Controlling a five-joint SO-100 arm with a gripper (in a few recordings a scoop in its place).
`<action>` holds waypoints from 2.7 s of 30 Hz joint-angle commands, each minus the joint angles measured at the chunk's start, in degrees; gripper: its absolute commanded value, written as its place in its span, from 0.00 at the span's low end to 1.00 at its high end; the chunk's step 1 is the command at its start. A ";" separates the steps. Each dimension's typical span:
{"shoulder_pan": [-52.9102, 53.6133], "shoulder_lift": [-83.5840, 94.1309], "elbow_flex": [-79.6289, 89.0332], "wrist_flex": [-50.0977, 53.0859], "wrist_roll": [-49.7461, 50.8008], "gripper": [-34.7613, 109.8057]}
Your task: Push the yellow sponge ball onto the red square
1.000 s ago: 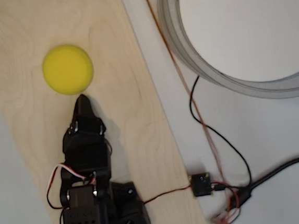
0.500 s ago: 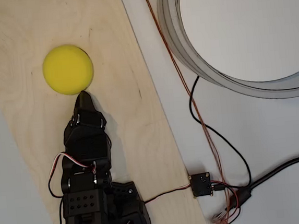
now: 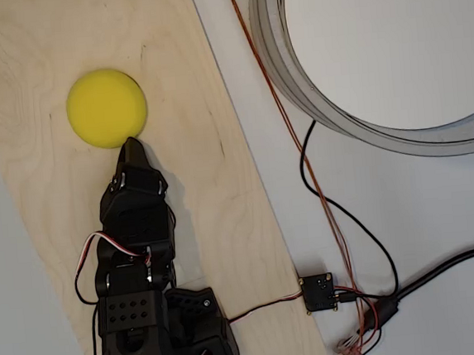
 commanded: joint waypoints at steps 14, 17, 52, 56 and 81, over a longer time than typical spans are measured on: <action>-0.35 -1.67 -2.37 -0.70 1.32 0.24; -0.35 -1.32 -2.37 -0.70 1.32 0.24; -0.62 5.45 -19.86 -4.39 -19.95 0.24; -0.53 2.55 -23.20 -6.68 -23.20 0.24; -1.14 -4.48 -28.39 -26.28 -31.90 0.25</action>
